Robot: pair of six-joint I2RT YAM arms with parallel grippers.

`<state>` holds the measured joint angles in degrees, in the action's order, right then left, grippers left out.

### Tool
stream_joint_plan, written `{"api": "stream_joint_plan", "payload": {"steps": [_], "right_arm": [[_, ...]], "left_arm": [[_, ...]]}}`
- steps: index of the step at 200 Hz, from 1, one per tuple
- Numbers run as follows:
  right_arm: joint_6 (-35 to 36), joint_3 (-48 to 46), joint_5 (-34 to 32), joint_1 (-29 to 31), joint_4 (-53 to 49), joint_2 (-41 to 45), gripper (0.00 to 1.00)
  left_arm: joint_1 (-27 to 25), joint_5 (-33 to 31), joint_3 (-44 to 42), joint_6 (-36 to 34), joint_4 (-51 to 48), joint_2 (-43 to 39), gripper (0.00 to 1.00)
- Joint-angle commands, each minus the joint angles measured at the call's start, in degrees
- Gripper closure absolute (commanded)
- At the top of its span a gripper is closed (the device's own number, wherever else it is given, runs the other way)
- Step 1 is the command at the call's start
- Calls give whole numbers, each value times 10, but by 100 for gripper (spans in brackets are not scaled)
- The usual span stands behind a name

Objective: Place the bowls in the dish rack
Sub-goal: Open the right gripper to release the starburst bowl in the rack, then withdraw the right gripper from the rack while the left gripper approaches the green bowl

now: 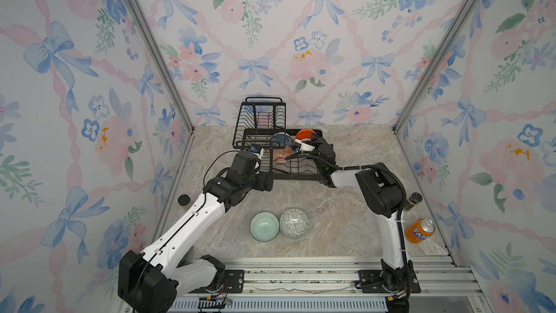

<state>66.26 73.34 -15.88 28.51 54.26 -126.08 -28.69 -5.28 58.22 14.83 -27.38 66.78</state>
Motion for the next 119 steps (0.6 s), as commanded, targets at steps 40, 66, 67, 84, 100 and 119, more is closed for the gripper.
{"api": "stream_joint_plan", "payload": {"steps": [40,66,67,84,100,119], "right_arm": [[-29,-9,-22,-1,16,46,3],[-52,-22,-27,-2,9,70,3],[-53,-23,-27,-2,9,71,3],[-70,-31,-33,-3,-7,90,3],[-97,-36,-42,-1,-29,113,3],[-141,-43,-52,2,-69,147,3]], "left_arm": [[4,5,0,-4,-4,-8,2],[4,4,-2,-3,-4,-9,2],[4,4,-3,-3,-4,-9,2],[4,3,-4,-3,-3,-10,2],[4,2,-5,-3,-4,-10,2],[4,3,-7,-2,-3,-11,2]]}}
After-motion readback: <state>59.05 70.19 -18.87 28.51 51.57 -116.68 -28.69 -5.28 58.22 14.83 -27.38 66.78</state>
